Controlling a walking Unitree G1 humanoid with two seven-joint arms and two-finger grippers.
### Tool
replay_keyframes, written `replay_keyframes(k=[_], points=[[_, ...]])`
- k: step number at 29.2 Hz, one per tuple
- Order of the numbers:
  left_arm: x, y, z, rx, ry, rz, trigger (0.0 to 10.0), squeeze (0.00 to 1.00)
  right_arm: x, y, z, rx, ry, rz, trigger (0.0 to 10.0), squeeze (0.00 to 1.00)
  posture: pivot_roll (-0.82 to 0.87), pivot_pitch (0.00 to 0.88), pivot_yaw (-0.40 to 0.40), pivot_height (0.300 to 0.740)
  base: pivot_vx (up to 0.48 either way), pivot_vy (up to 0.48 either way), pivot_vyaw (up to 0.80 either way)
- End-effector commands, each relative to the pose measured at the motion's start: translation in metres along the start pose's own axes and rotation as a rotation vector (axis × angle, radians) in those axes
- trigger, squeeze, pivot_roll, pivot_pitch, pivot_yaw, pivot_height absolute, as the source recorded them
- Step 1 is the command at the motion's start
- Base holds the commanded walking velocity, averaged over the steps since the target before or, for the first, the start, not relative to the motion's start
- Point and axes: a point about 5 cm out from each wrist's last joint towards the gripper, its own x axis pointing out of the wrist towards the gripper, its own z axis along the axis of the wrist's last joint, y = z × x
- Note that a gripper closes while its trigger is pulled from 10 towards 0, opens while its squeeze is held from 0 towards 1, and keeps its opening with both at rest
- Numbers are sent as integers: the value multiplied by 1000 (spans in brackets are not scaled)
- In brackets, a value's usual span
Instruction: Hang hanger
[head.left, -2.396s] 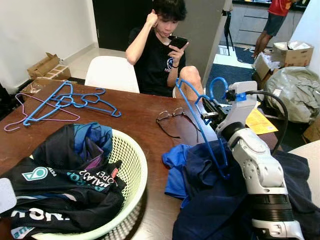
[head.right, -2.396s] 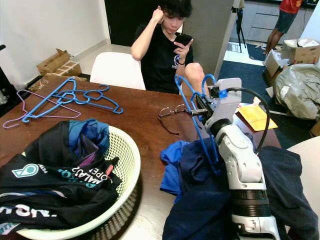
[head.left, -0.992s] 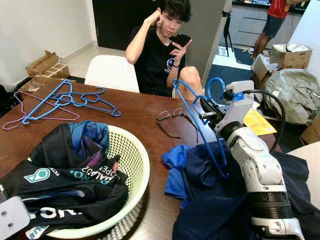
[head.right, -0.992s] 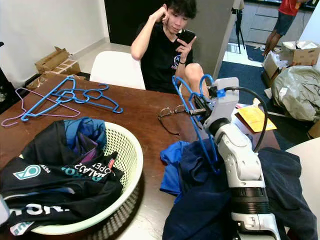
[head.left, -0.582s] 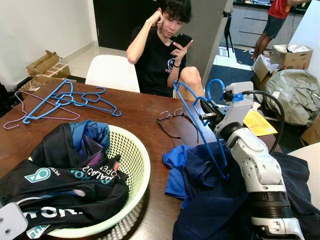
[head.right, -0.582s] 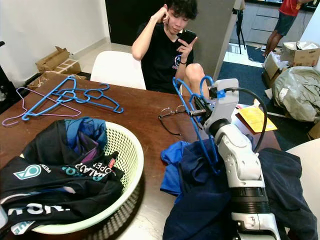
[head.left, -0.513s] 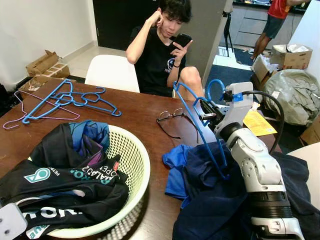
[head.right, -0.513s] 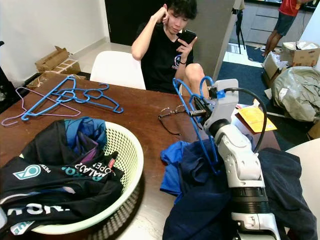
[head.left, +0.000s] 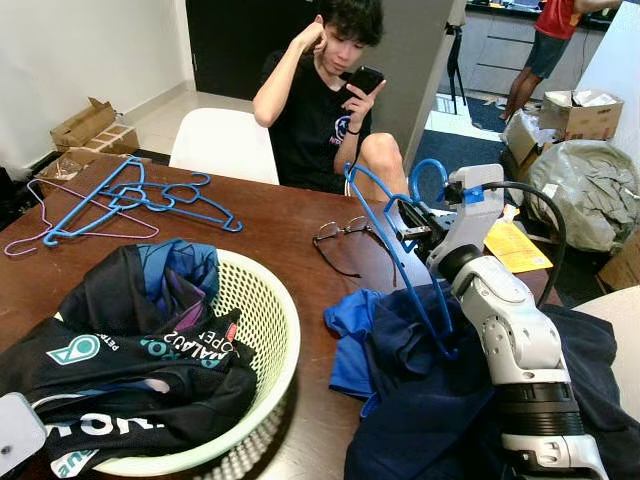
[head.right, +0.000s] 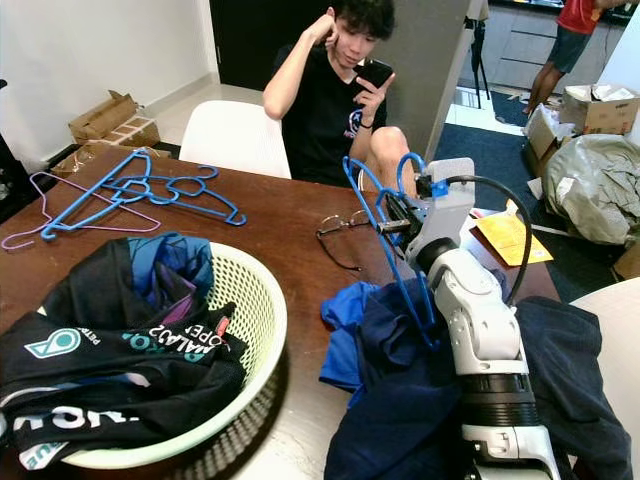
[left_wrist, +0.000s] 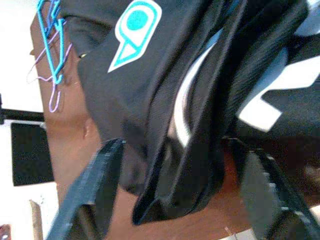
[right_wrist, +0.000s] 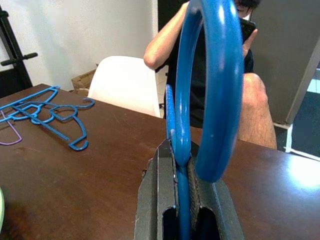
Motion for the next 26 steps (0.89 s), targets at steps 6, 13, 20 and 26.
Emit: replay_keyframes(k=[6,13,20,26], points=[[-1,-16,1,-60,-18,-65,0,0,3,0,5,-29,-6,10,10000,0,146,27,-113,740,0,0,0],[-4,-16,1,-61,-13,-81,0,0,3,1,4,-29,-4,17,10000,0,151,22,-117,740,0,0,0],[-3,28,30,-70,-149,62,0,0,5,1,4,-24,-10,16,10000,0,166,3,-111,740,0,0,0],[9,102,89,-63,-425,199,0,0,12,7,4,-5,-28,17,10000,0,171,0,-97,740,0,0,0]])
